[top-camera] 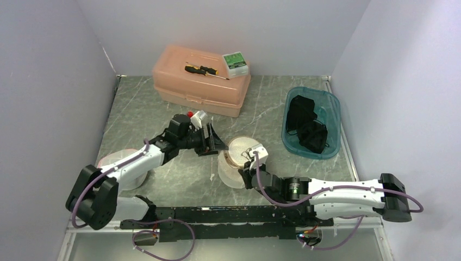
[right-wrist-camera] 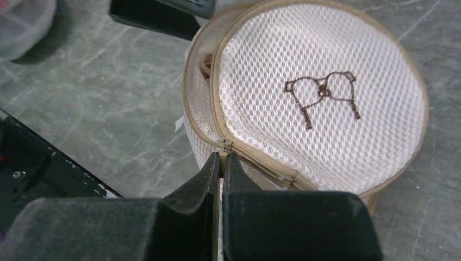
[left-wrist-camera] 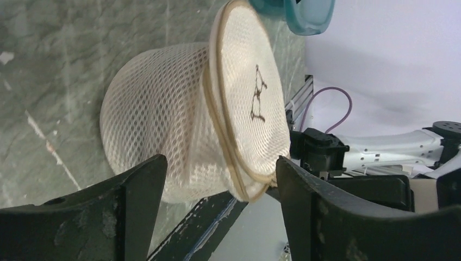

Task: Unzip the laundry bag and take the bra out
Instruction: Unzip the laundry bag at the center of the board, then open the laundry bag at the center of the board.

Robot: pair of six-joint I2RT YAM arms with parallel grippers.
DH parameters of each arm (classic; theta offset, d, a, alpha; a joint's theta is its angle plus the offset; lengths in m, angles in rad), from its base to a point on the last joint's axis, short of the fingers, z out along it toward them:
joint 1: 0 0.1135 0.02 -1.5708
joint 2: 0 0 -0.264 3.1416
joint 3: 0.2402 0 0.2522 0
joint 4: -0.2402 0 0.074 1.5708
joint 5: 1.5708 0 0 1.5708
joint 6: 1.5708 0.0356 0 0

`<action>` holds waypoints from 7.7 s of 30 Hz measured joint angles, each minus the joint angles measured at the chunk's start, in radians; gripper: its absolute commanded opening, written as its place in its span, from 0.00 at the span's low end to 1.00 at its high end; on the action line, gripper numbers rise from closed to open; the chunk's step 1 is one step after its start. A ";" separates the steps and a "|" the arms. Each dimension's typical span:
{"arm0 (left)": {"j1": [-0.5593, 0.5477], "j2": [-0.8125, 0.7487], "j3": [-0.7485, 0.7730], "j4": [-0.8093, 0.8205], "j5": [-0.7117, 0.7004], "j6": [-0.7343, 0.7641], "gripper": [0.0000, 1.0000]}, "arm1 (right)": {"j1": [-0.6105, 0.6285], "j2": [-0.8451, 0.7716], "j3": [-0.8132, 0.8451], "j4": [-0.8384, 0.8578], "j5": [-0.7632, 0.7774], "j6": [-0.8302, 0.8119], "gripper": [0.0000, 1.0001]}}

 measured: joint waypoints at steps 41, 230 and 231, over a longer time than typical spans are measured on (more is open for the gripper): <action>-0.189 0.133 0.127 -0.166 -0.254 -0.225 0.03 | 0.000 0.017 -0.019 -0.014 0.017 0.018 0.00; -0.268 -0.586 -0.567 0.427 -0.806 0.282 0.03 | -0.550 -0.155 0.190 -0.269 -0.434 -0.006 0.90; -0.272 -0.587 -0.567 0.422 -0.809 0.288 0.03 | -0.554 -0.143 0.212 -0.287 -0.455 -0.006 0.90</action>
